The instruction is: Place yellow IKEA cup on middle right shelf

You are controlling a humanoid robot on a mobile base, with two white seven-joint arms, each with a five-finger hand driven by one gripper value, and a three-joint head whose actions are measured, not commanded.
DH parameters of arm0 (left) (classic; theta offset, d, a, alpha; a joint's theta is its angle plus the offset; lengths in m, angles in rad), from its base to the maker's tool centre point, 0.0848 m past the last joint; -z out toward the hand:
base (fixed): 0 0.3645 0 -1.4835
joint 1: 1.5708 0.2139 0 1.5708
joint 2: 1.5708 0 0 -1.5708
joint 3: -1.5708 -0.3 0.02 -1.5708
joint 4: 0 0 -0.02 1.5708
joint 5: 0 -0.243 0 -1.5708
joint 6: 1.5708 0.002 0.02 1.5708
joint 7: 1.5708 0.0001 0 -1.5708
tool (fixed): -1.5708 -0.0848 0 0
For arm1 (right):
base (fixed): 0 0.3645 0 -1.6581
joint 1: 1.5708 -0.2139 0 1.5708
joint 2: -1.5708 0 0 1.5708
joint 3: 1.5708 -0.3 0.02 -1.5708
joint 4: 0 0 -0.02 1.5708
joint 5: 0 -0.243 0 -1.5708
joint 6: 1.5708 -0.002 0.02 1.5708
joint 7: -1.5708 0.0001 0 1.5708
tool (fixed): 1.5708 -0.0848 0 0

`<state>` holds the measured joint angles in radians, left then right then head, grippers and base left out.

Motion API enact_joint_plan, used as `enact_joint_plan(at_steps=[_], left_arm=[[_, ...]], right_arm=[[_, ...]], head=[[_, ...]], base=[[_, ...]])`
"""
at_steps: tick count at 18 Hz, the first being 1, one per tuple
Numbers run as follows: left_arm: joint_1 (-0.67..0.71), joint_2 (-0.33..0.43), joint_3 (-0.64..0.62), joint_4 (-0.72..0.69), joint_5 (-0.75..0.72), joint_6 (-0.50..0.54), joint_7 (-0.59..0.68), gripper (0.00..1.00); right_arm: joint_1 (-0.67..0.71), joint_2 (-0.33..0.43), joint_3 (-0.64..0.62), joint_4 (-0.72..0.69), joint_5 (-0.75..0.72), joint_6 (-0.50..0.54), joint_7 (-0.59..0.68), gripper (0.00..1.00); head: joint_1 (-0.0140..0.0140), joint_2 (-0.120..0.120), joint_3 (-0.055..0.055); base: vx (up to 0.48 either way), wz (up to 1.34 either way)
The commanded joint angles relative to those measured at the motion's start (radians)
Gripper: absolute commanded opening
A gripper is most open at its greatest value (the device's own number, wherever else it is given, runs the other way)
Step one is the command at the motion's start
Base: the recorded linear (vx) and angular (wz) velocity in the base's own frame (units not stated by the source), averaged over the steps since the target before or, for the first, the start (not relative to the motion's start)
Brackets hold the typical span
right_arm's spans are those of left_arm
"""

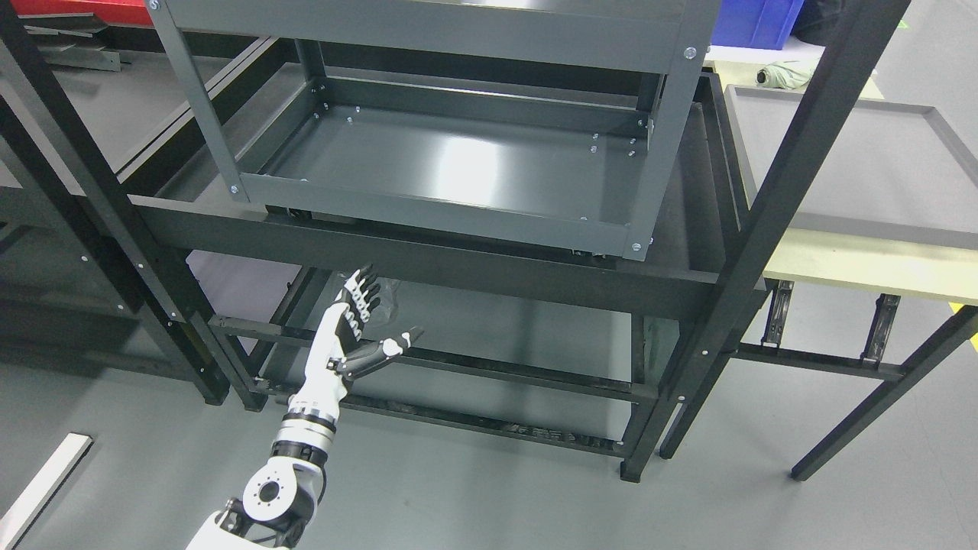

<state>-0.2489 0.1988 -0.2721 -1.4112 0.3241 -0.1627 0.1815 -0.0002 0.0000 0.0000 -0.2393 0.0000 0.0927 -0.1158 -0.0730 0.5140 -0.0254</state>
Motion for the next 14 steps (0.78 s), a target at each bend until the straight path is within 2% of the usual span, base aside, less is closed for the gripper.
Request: enact_joint_plan(at_steps=[1, 4, 6, 14], left_arm=[[0.187, -0.168, 0.182, -0.119, -0.161, 0.017, -0.013, 0.99], [0.230, -0.173, 0.174, -0.127, -0.165, 0.072, -0.112, 0.96], [0.212, -0.181, 0.163, -0.094, -0.165, 0.120, -0.114, 0.98], [0.226, -0.181, 0.171, -0.089, -0.165, 0.094, -0.117, 0.99]], right_arm=[[0.014, -0.017, 0.017, 0.000, -0.025, 0.001, -0.001, 0.99], [0.014, -0.017, 0.017, -0.001, -0.025, 0.001, -0.001, 0.99], [0.014, -0.017, 0.017, 0.000, -0.025, 0.001, -0.001, 0.99], [0.014, -0.017, 0.017, 0.000, -0.025, 0.001, -0.001, 0.99]], head=[[0.0000, 0.000, 0.000], [0.0000, 0.000, 0.000], [0.0000, 0.000, 0.000], [0.0000, 0.000, 0.000]], base=[[0.000, 0.00], [0.000, 0.00], [0.000, 0.00], [0.000, 0.00]])
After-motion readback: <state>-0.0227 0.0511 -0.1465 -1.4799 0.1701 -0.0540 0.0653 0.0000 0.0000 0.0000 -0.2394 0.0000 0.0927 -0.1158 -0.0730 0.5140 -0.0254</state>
